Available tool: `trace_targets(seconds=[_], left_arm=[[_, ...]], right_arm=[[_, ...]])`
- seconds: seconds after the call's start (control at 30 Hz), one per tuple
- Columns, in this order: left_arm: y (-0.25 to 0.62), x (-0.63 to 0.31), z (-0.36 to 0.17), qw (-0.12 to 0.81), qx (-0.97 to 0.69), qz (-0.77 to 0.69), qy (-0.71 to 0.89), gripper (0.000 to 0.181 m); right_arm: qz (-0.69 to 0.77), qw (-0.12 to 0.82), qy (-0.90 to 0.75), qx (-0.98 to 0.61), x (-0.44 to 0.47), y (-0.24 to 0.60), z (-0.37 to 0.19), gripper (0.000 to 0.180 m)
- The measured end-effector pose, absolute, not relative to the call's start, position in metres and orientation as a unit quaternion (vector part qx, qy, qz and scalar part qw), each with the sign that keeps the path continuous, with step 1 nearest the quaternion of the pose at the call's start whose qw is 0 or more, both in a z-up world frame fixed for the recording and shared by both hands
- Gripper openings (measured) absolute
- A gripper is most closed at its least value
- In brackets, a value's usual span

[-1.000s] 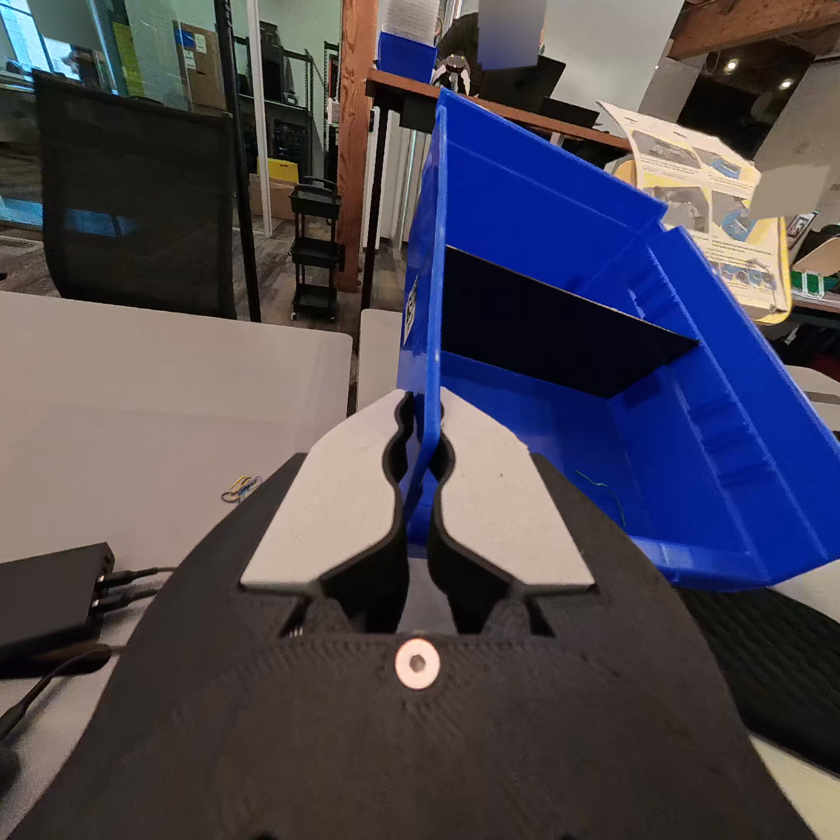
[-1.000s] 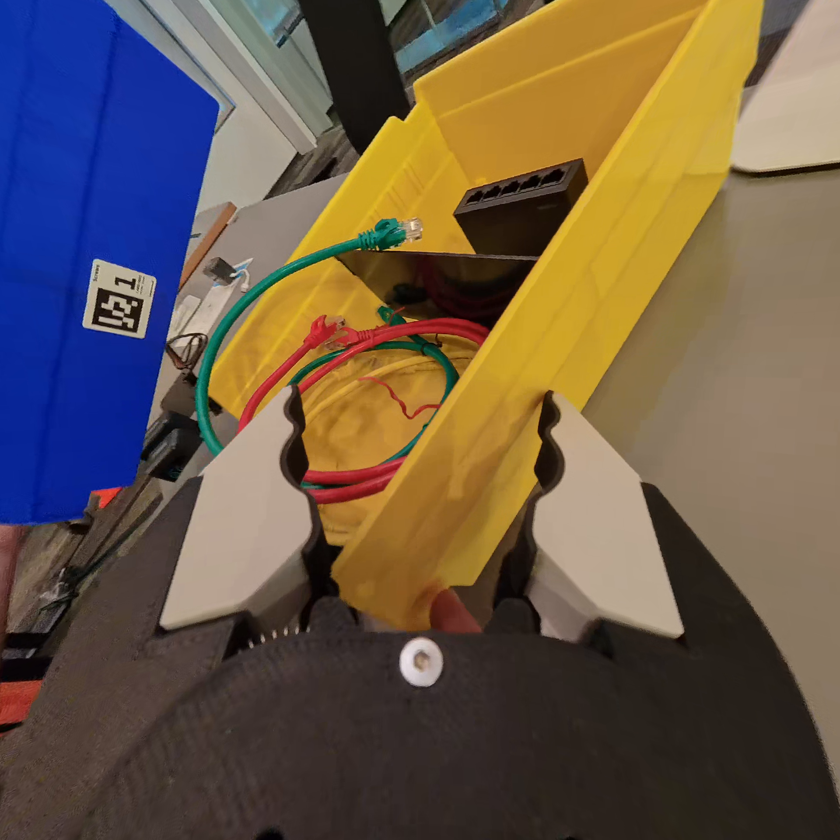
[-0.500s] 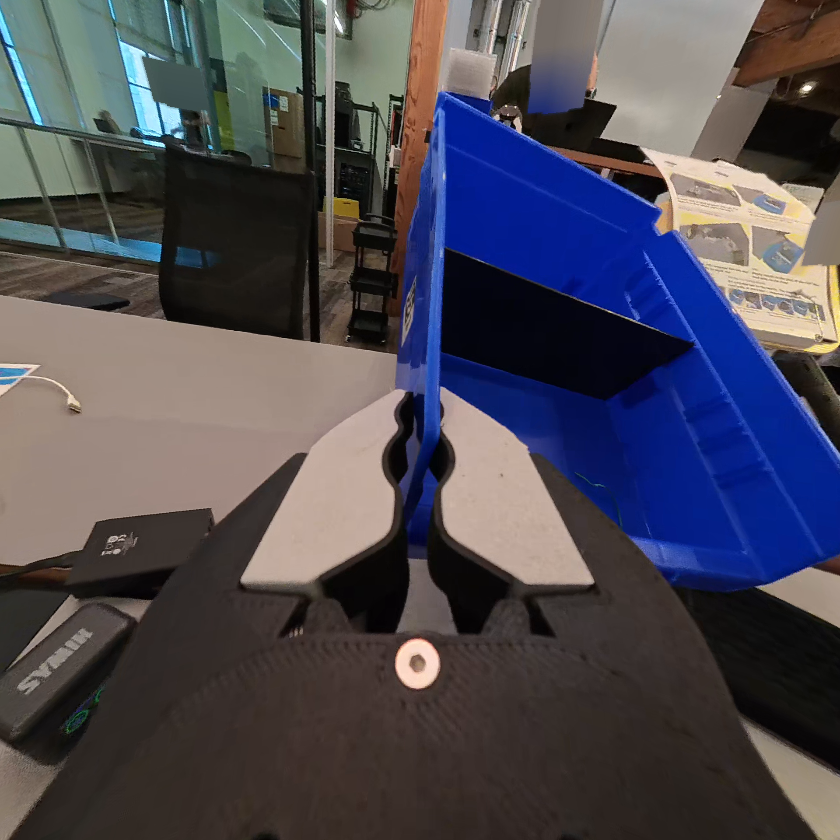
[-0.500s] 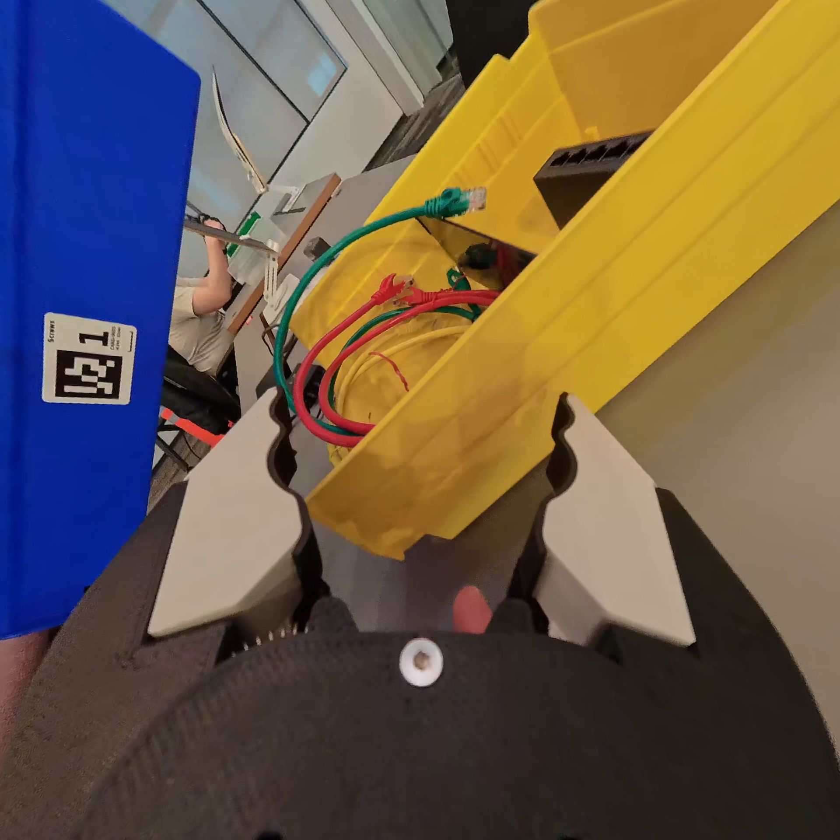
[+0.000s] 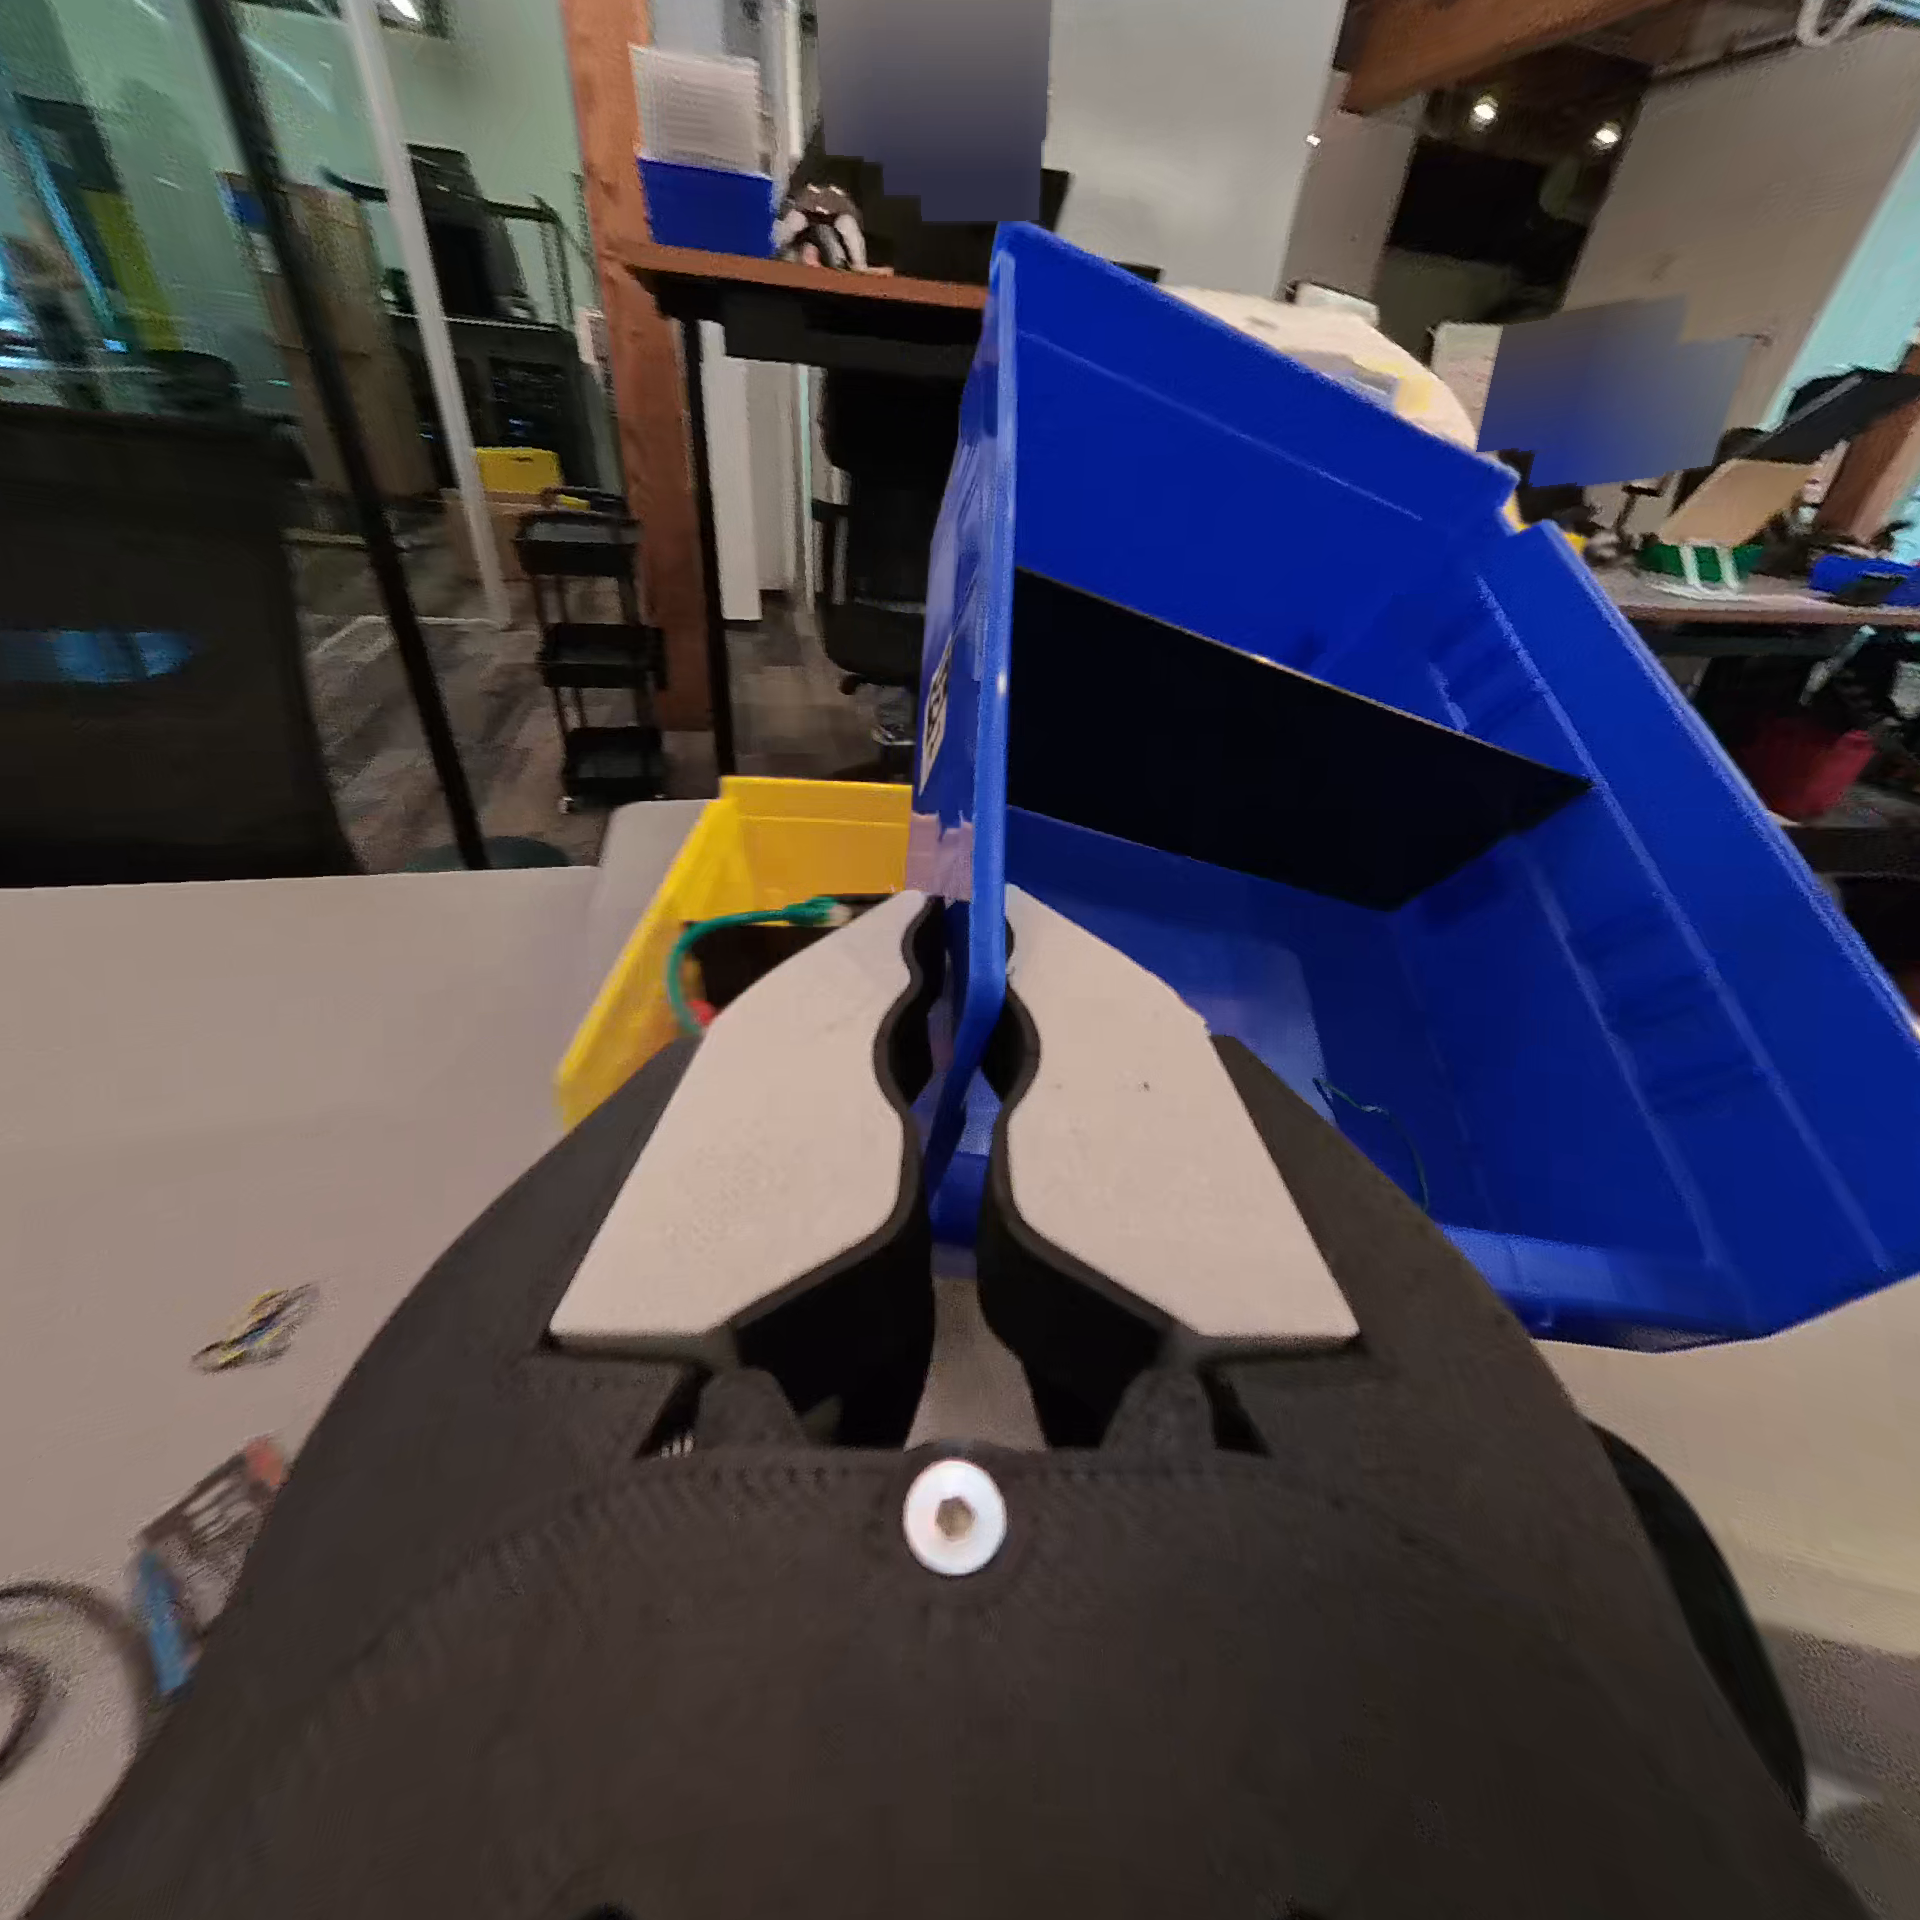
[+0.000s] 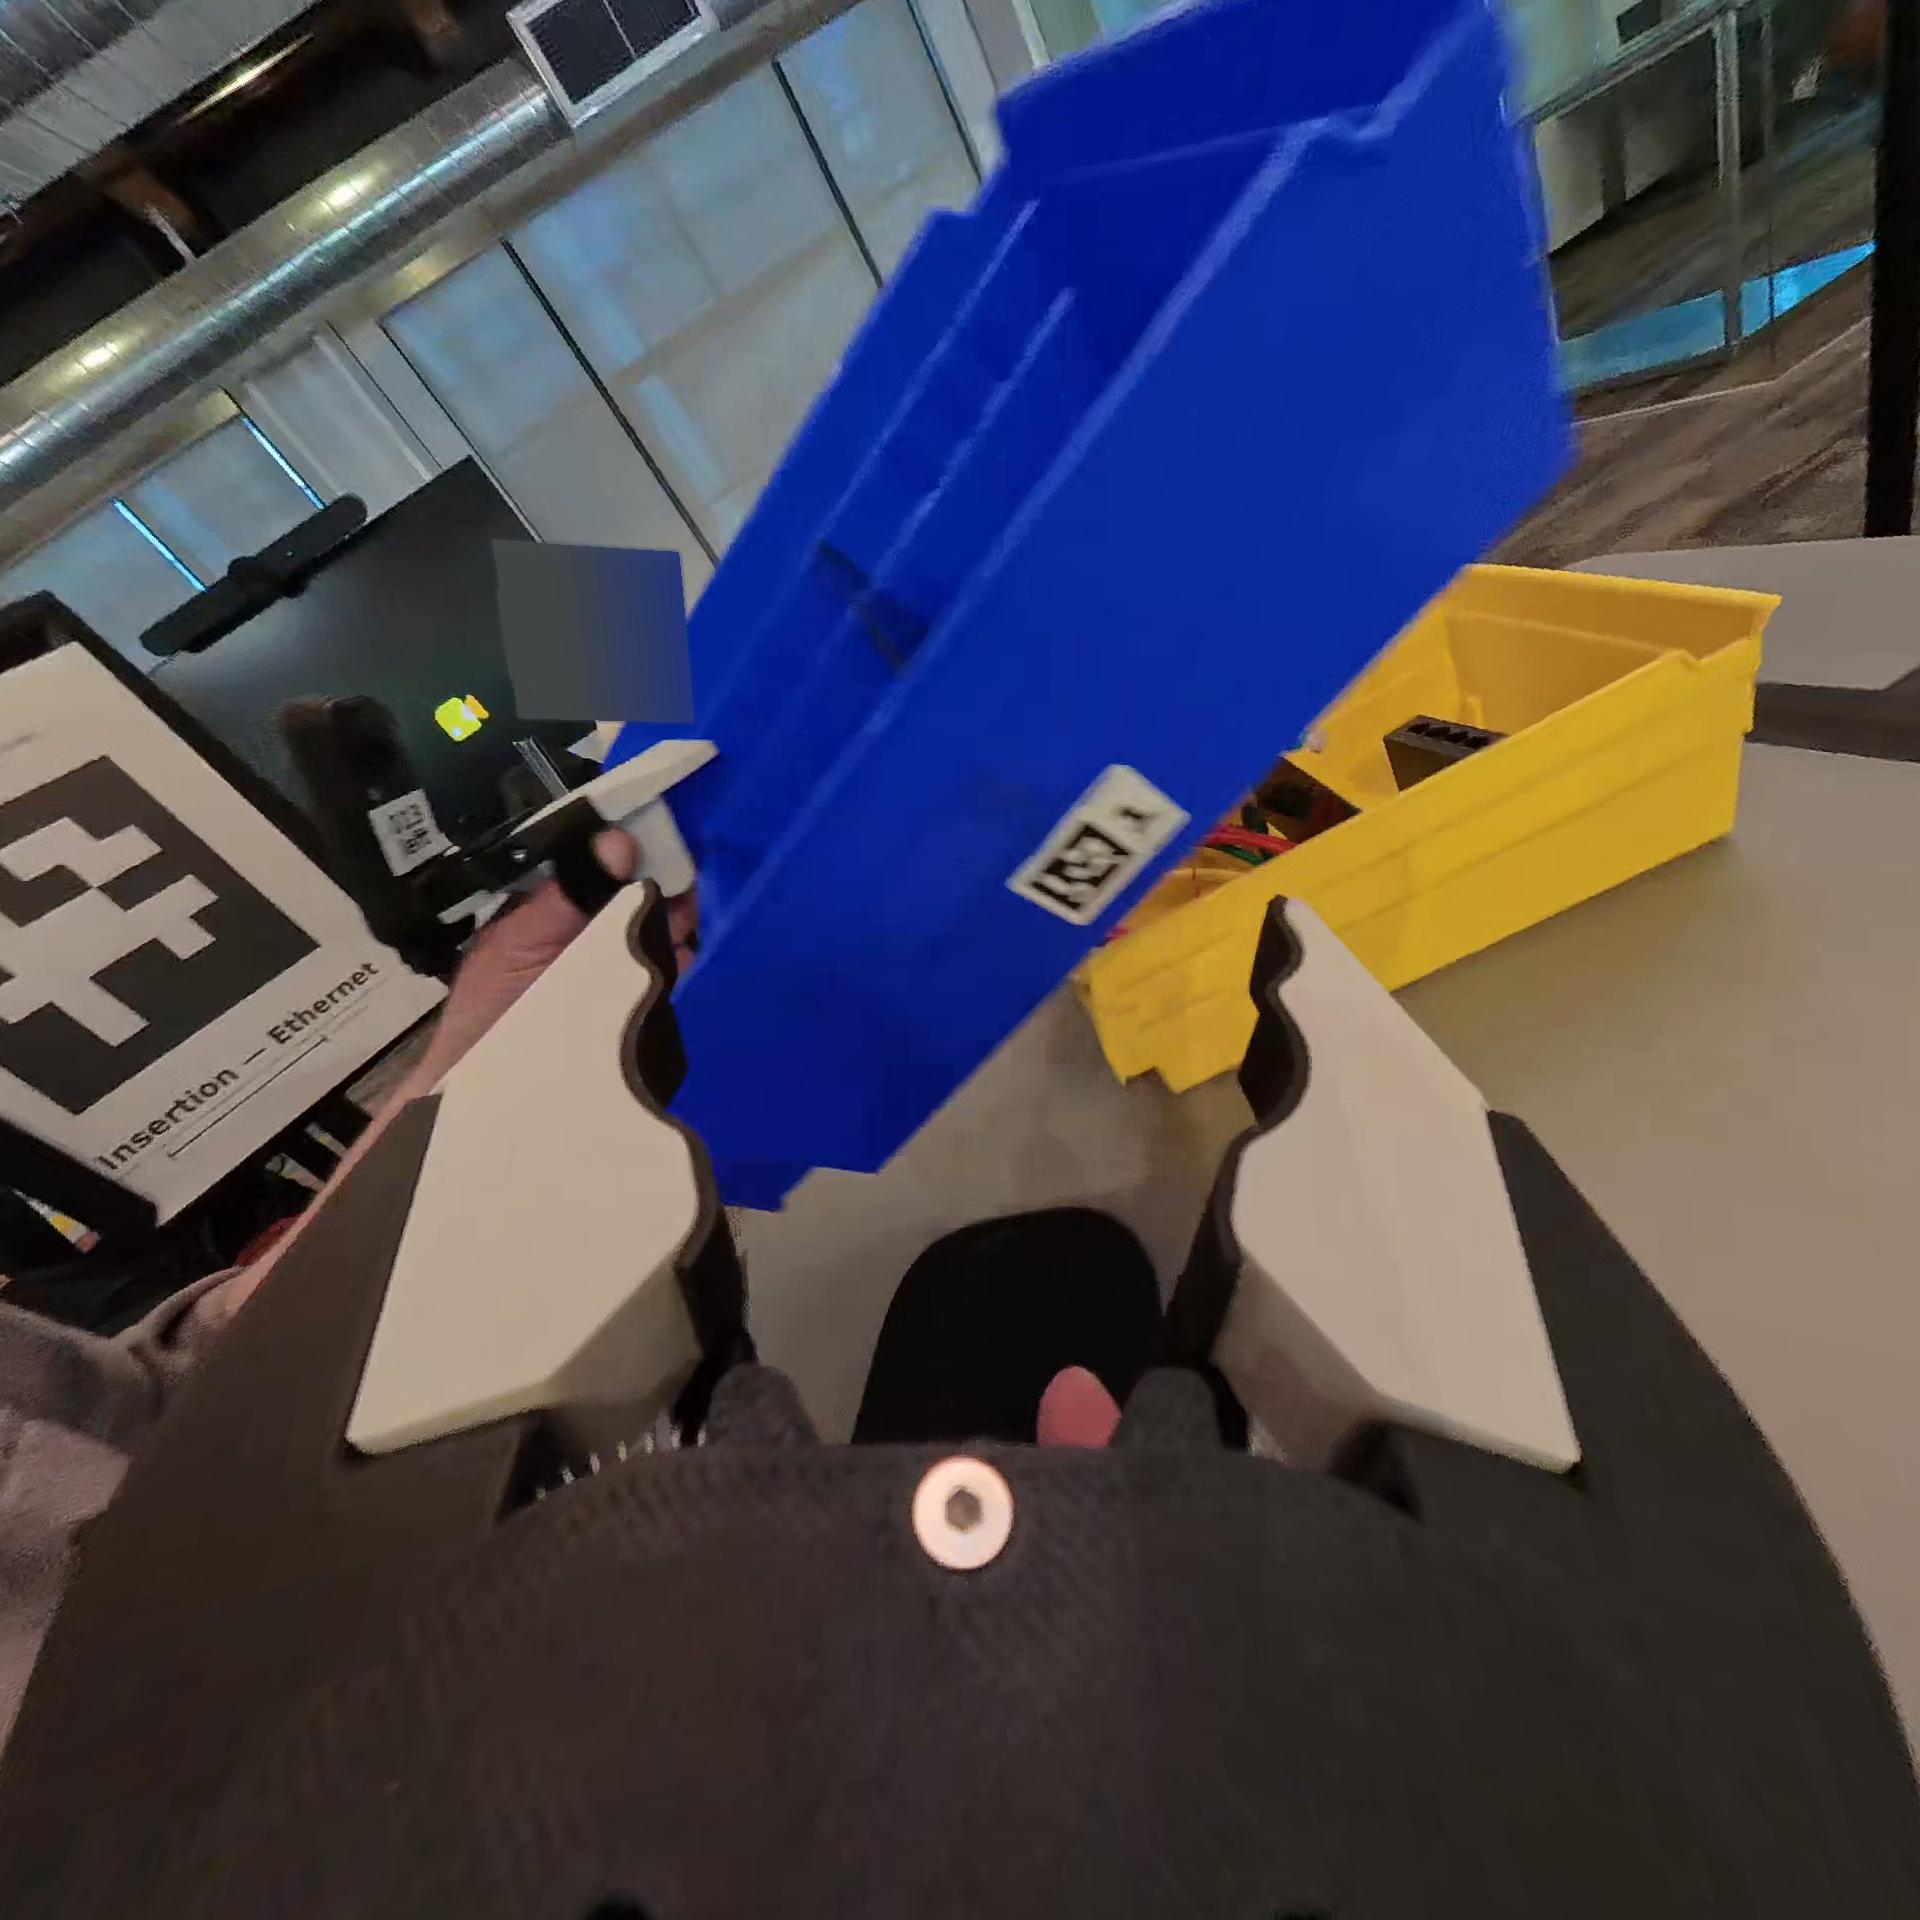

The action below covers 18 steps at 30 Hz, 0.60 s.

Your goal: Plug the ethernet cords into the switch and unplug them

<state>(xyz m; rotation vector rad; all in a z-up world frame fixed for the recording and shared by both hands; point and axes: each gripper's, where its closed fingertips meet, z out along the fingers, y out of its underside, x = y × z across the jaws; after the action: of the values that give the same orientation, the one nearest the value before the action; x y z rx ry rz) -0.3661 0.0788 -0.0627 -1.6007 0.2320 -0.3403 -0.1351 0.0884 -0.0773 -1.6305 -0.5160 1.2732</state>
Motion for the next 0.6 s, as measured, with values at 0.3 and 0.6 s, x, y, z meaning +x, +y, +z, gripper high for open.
trace_targets(seconds=[0.3,0.6], left_arm=[[0.107,-0.191,-0.105,0.622,-0.721,-0.24,0.19,0.004],[0.137,-0.03,-0.153,0.534,-0.734,-0.338,0.248,0.01]], right_arm=[[0.478,0.502,-0.113,-0.712,-0.032,0.059,-0.114,0.116],[0.387,0.507,-0.011,-0.77,0.105,0.072,-0.153,0.13]])
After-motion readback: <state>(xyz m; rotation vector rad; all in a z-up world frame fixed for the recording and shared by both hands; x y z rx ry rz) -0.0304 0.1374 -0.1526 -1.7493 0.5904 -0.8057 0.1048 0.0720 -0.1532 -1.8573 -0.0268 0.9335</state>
